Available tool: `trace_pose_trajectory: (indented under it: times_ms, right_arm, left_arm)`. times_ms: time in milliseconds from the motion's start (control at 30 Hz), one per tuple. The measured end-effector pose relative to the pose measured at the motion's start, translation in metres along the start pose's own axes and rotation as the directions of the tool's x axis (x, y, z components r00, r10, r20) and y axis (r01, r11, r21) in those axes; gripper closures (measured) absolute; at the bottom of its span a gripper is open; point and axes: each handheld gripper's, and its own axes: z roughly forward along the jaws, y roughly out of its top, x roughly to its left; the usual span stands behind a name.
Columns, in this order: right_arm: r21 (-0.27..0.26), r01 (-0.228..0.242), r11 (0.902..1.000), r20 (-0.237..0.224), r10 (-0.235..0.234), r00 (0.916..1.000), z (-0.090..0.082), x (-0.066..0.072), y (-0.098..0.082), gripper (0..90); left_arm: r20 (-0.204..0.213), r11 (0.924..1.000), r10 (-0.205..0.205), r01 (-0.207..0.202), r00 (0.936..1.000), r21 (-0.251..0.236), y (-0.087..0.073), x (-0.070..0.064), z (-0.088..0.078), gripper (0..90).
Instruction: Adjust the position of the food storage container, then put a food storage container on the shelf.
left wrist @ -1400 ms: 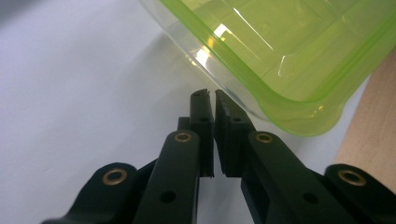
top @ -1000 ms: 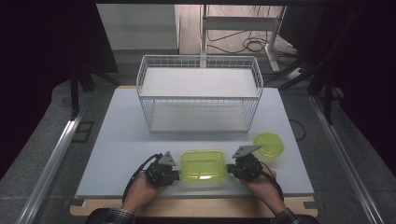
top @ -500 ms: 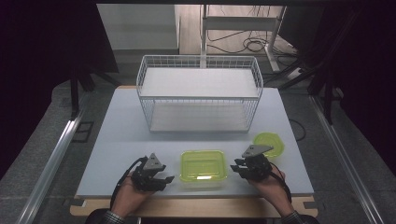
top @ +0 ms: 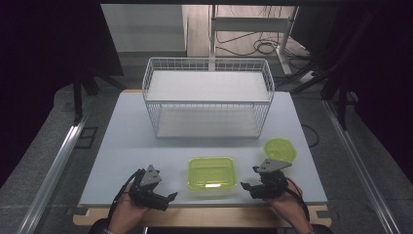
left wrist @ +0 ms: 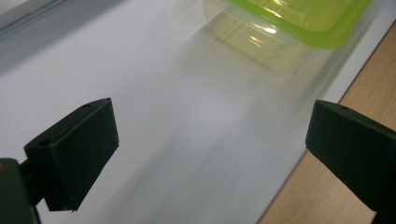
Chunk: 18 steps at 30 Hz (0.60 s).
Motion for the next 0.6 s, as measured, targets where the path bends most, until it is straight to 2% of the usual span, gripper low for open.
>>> trace_pose_trajectory:
  times_ms: [167,267,433,600]
  right_arm:
    - [-0.017,-0.029,0.9994,-0.010,0.029,0.9995,0.0010,-0.0011,-0.0016,18.7]
    - [-0.035,-0.045,0.9984,-0.011,0.044,0.9990,0.0023,-0.0011,-0.0016,13.6]
    - [-0.058,-0.049,0.9971,-0.006,0.048,0.9988,0.0012,-0.0027,-0.0010,11.1]
    - [-0.062,-0.031,0.9976,-0.003,0.031,0.9995,0.0009,-0.0022,0.0006,11.2]
  left_arm:
    - [-0.001,0.9999,-0.005,0.005,1.0000,0.011,-0.0018,0.0012,0.0011,2.8]
    - [-0.007,0.9998,0.011,-0.011,0.9999,0.018,-0.0016,-0.0003,0.0024,2.8]
    - [-0.018,0.9995,0.026,-0.025,0.9995,0.018,-0.0023,-0.0004,0.0035,2.7]
    - [-0.033,0.9989,0.048,-0.047,0.9983,0.005,-0.0031,-0.0006,0.0040,2.3]
